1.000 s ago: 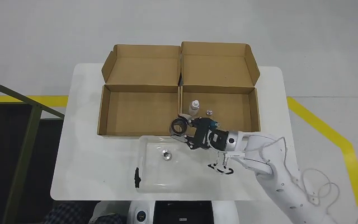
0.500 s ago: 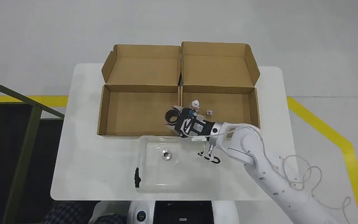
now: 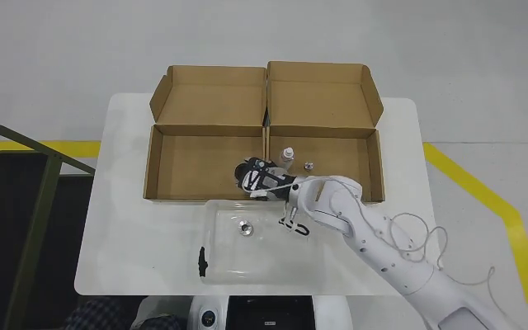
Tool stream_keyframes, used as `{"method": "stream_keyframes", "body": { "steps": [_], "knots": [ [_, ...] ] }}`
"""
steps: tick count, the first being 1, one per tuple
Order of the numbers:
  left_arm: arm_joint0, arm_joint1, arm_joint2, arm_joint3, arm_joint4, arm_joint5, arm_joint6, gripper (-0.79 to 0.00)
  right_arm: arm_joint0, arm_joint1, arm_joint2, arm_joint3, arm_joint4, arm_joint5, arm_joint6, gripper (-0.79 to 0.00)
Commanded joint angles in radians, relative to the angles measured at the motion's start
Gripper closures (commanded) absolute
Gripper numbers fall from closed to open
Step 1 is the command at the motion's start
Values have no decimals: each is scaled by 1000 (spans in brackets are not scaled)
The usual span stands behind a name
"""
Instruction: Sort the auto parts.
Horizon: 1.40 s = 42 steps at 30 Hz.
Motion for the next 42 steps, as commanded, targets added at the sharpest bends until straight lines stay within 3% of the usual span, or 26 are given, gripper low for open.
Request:
{"method": "stream_keyframes", "body": {
  "steps": [1,11,23,28,30,42],
  "knots": [
    [0,0,0,0,0,0,0,-785,10,-6,-7,12,3,3,7,0],
    [0,0,0,0,0,0,0,-785,54,-41,-58,89,5,11,46,0],
    [0,0,0,0,0,0,0,-785,82,-68,-71,140,6,-1,80,-243],
    [0,0,0,0,0,0,0,-785,83,-74,-67,146,4,-8,88,-262],
    [0,0,0,0,0,0,0,-785,82,-76,-65,147,3,-11,93,-323],
    [0,0,0,0,0,0,0,-785,64,-77,-33,109,-12,-36,105,-366]
  ]
}}
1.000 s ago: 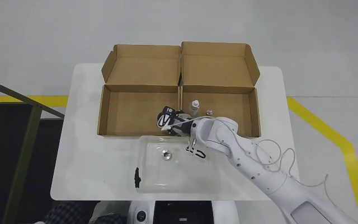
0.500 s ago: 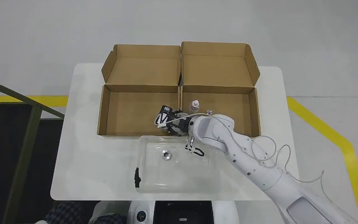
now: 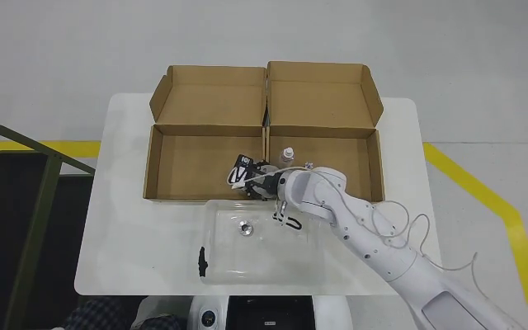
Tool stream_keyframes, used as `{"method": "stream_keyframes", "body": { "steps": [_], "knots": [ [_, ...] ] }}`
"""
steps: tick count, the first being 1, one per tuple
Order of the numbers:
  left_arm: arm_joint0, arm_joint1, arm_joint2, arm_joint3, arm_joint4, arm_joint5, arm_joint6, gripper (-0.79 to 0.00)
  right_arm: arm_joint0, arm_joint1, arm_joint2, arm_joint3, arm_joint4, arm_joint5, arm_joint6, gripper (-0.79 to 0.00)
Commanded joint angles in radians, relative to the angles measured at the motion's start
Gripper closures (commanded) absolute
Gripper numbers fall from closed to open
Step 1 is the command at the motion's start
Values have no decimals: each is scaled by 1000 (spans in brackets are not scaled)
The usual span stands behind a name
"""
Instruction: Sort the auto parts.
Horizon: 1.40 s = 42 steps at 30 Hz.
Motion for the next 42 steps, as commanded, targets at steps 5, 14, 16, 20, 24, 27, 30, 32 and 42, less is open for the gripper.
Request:
{"method": "stream_keyframes", "body": {
  "steps": [5,14,16,20,24,27,30,32,42],
  "knots": [
    [0,0,0,0,0,0,0,-785,-27,8,35,-75,-7,-20,-9,-366],
    [0,0,0,0,0,0,0,-785,-134,36,103,-281,-23,-80,-10,-382],
    [0,0,0,0,0,0,0,-785,-166,43,108,-325,-32,-100,-6,-388],
    [0,0,0,0,0,0,0,-785,-237,56,116,-403,-66,-128,-10,-388],
    [0,0,0,0,0,0,0,-785,-309,71,124,-450,-121,-152,-11,-388],
    [0,0,0,0,0,0,0,-785,-356,82,135,-469,-173,-172,-9,-391],
    [0,0,0,0,0,0,0,-785,-401,94,145,-474,-217,-195,-8,-391],
    [0,0,0,0,0,0,0,-785,-427,101,152,-471,-236,-210,-10,-391],
    [0,0,0,0,0,0,0,-785,-456,112,158,-415,-304,-226,-31,-416]
  ]
}}
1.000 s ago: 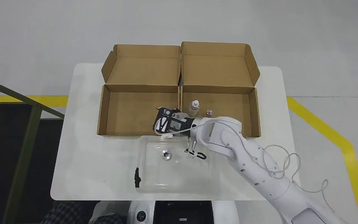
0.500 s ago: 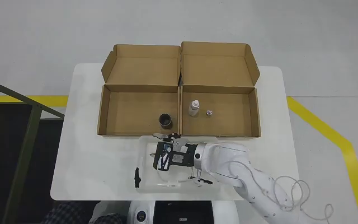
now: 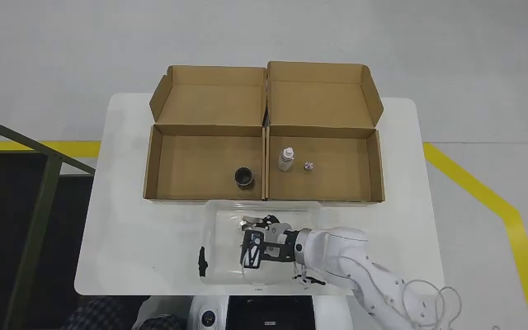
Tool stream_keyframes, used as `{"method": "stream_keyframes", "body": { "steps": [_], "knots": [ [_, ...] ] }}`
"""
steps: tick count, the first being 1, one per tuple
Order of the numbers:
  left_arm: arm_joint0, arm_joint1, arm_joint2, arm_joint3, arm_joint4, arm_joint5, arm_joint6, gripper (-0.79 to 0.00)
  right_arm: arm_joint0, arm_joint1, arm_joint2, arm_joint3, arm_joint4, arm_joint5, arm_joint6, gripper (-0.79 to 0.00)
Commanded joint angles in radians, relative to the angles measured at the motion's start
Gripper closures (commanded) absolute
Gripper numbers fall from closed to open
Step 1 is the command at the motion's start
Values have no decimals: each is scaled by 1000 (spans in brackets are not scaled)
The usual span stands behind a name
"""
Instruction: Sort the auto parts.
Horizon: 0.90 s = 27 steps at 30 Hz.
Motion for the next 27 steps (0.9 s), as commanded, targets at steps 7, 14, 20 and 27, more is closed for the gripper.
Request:
{"method": "stream_keyframes", "body": {
  "steps": [7,14,20,27],
  "knots": [
    [0,0,0,0,0,0,0,-785,48,-12,-35,78,-7,16,-2,-459],
    [0,0,0,0,0,0,0,-785,90,-26,-68,140,6,26,3,-489],
    [0,0,0,0,0,0,0,-785,118,-36,-89,182,22,29,9,-428],
    [0,0,0,0,0,0,0,-785,132,-42,-103,204,28,26,18,-372]
  ]
}}
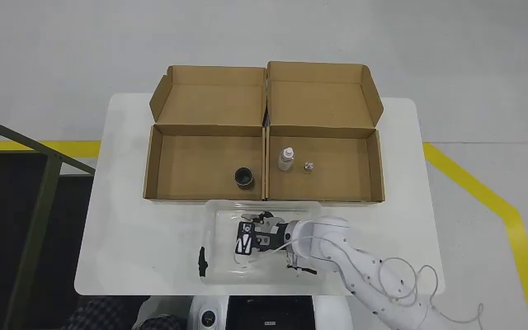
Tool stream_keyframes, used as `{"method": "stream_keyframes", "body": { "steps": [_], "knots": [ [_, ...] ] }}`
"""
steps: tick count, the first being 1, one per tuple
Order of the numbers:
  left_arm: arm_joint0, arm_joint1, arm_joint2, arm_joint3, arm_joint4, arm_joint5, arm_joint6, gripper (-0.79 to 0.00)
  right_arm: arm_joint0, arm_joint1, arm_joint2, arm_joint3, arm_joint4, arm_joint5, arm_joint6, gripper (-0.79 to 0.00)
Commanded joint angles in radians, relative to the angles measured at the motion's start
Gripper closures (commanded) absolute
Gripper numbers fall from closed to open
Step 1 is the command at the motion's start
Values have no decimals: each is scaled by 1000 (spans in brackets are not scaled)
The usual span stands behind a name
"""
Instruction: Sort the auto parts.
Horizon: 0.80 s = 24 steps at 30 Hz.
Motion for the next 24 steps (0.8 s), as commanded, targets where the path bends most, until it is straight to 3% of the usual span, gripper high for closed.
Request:
{"method": "stream_keyframes", "body": {
  "steps": [1,7,11,16,17,19,20,24],
  "knots": [
    [0,0,0,0,0,0,0,-785,2,-1,-2,4,2,-1,3,-376],
    [0,0,0,0,0,0,0,-785,11,-7,-18,16,3,-2,9,-351],
    [0,0,0,0,0,0,0,-785,18,-10,-24,13,0,0,17,-292],
    [0,0,0,0,0,0,0,-785,19,-10,-22,-4,-1,-2,32,-292],
    [0,0,0,0,0,0,0,-785,19,-10,-22,-6,-2,-2,34,-268],
    [0,0,0,0,0,0,0,-785,20,-11,-23,-8,-3,-6,38,-126],
    [0,0,0,0,0,0,0,-785,21,-11,-25,-9,-3,-10,40,-6],
    [0,0,0,0,0,0,0,-785,23,-13,-31,-11,-3,-15,46,0]
  ]
}}
